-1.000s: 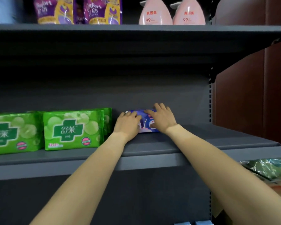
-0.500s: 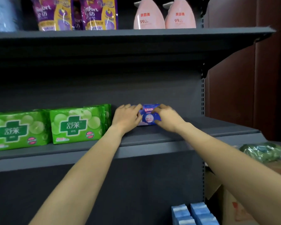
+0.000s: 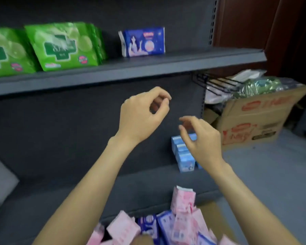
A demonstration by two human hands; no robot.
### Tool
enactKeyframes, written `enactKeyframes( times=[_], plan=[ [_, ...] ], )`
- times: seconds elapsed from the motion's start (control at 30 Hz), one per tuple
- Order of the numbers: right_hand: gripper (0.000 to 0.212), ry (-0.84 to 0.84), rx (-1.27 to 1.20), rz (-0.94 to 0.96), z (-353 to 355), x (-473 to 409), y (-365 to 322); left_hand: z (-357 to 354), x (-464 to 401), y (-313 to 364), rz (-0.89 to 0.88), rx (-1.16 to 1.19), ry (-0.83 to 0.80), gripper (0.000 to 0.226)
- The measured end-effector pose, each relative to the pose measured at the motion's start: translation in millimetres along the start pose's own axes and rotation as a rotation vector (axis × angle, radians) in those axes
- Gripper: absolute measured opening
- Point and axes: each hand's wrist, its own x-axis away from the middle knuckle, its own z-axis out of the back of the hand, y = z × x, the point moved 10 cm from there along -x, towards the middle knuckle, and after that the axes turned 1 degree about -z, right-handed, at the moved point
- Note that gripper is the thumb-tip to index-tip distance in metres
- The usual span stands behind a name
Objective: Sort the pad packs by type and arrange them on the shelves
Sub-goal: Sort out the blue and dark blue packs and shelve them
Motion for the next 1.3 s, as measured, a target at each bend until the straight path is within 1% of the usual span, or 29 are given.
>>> enactKeyframes(
  times=[0.1, 0.23, 0.3, 0.37, 0.43, 0.5, 0.6, 0.67, 0.73, 0.8, 0.87, 0.9, 0.97, 1.0, 1.07, 1.13, 1.2, 1.23, 1.3],
  plan=[
    [0.021, -0.198, 0.015, -0.062, -19, 84, 21, -48, 75, -27, 0.140, 0.073, -0.204, 0.013],
    [0.024, -0.580, 0.021, -0.187, -53, 192, 57, -113, 187, -74, 0.331, 0.079, -0.532, 0.015],
    [0.026, -0.742, 0.057, -0.268, -67, 237, 79, -147, 242, -98, 0.423, 0.054, -0.696, 0.018],
    [0.034, -0.886, 0.117, -0.357, -79, 284, 100, -182, 299, -117, 0.514, 0.059, -0.859, 0.024],
    [0.045, -1.043, 0.184, -0.461, -86, 334, 110, -208, 351, -128, 0.590, 0.080, -0.984, 0.033],
    [0.056, -1.165, 0.262, -0.555, -90, 379, 121, -227, 388, -139, 0.622, 0.069, -1.027, 0.042],
    [0.069, -1.282, 0.371, -0.642, -92, 420, 136, -240, 413, -148, 0.613, -0.003, -0.996, 0.046],
    [0.074, -1.394, 0.423, -0.698, -96, 449, 147, -253, 436, -155, 0.622, -0.036, -1.004, 0.048],
    [0.085, -1.494, 0.491, -0.688, -97, 470, 155, -257, 456, -163, 0.656, -0.105, -1.004, 0.052],
    [0.102, -1.570, 0.536, -0.668, -98, 485, 161, -256, 475, -180, 0.728, -0.202, -1.004, 0.064],
    [0.115, -1.604, 0.565, -0.656, -100, 500, 166, -255, 502, -198, 0.856, -0.287, -1.047, 0.082],
    [0.117, -1.605, 0.604, -0.627, -100, 503, 169, -253, 514, -203, 0.924, -0.306, -1.059, 0.088],
    [0.108, -1.589, 0.695, -0.556, -100, 502, 173, -253, 533, -207, 1.026, -0.294, -1.067, 0.092],
    [0.100, -1.574, 0.711, -0.527, -99, 498, 173, -255, 538, -205, 1.028, -0.290, -1.078, 0.092],
    [0.091, -1.553, 0.675, -0.526, -98, 495, 169, -258, 544, -200, 0.939, -0.303, -1.093, 0.089],
    [0.092, -1.511, 0.588, -0.625, -92, 490, 164, -257, 546, -192, 0.873, -0.276, -1.059, 0.080],
    [0.088, -1.418, 0.474, -0.818, -80, 477, 159, -254, 546, -187, 0.884, -0.202, -0.988, 0.067],
    [0.083, -1.340, 0.420, -0.912, -71, 466, 157, -254, 546, -187, 0.931, -0.143, -0.933, 0.060],
    [0.075, -1.136, 0.339, -0.999, -50, 432, 154, -255, 540, -190, 1.076, -0.022, -0.773, 0.049]
  ],
)
